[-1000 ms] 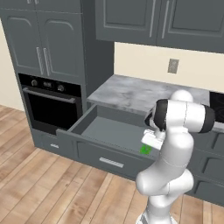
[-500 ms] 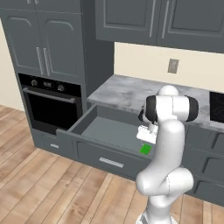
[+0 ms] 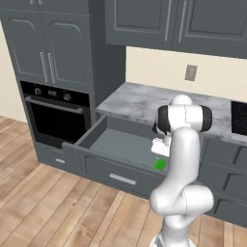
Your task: Restock the sink supplies by placing the sponge and soap dispenser on the counter and next to the sink. Make sure the soap dispenser is upright.
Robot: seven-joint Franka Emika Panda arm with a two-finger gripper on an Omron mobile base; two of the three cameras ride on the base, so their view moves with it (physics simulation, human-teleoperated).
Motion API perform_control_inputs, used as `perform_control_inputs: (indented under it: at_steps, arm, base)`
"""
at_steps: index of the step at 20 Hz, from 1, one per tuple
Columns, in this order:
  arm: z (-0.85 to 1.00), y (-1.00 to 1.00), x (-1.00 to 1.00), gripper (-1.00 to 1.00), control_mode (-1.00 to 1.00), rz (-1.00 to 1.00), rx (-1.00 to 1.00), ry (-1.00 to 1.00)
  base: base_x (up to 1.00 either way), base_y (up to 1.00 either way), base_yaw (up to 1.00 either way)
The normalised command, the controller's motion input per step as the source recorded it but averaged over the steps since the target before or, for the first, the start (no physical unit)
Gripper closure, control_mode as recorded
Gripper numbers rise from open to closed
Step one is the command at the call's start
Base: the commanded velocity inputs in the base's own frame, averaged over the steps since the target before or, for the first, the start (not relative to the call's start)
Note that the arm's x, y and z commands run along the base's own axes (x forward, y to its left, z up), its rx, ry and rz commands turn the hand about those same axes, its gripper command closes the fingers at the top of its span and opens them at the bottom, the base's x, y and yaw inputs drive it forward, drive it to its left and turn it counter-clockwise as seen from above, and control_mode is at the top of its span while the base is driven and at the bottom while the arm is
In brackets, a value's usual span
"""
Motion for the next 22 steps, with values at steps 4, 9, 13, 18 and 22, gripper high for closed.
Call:
perform_control_inputs:
  at_steps: [4, 9, 13, 18, 22]
  arm:
    - [-0.19, -0.09, 0.33, -1.0, -1.0, 0.0, 0.0, 0.0]
    - [-0.35, 0.0, 0.09, -1.0, -1.0, 0.0, 0.0, 0.0]
    - [-0.4, -0.01, 0.0, -1.0, -1.0, 0.0, -0.01, -0.01]
    - [-0.13, -0.05, 0.19, -1.0, -1.0, 0.0, 0.0, 0.0]
    - [0.0, -0.02, 0.52, -1.0, -1.0, 0.0, 0.0, -0.01]
  base:
    - [0.0, 0.0, 0.0]
    - [0.0, 0.0, 0.0]
    - [0.0, 0.0, 0.0]
    - [0.0, 0.0, 0.0]
    - [0.0, 0.0, 0.0]
